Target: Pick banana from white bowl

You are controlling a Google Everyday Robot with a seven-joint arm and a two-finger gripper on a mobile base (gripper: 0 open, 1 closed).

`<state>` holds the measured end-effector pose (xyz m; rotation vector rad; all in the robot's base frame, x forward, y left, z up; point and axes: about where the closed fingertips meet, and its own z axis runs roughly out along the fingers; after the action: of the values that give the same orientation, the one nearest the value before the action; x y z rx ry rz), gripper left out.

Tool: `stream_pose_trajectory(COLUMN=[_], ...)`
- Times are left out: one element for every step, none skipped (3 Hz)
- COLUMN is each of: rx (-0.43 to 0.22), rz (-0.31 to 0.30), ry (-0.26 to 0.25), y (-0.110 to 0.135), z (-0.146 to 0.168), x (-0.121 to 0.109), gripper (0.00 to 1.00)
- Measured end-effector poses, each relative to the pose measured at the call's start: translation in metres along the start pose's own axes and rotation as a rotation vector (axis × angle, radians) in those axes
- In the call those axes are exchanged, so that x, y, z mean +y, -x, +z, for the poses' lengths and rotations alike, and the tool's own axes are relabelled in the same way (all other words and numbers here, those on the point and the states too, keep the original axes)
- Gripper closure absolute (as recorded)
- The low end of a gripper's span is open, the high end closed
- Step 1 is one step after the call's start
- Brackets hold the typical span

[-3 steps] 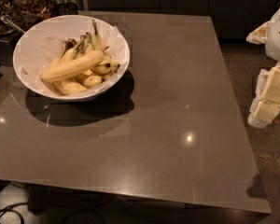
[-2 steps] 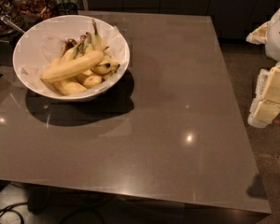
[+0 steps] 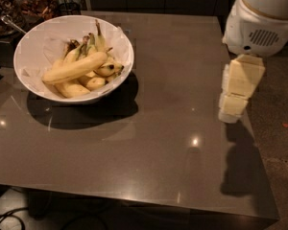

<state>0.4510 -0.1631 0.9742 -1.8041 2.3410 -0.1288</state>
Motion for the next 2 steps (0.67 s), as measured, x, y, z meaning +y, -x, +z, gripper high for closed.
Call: stream_pose_trajectory(rx=[0.022, -0.005], rz=[-0.057, -0.065], ry=[0.004, -0.024], y=[0.046, 0.056], z=[0.004, 0.002], x=[-0.002, -0.007], gripper=[0.0, 0.0])
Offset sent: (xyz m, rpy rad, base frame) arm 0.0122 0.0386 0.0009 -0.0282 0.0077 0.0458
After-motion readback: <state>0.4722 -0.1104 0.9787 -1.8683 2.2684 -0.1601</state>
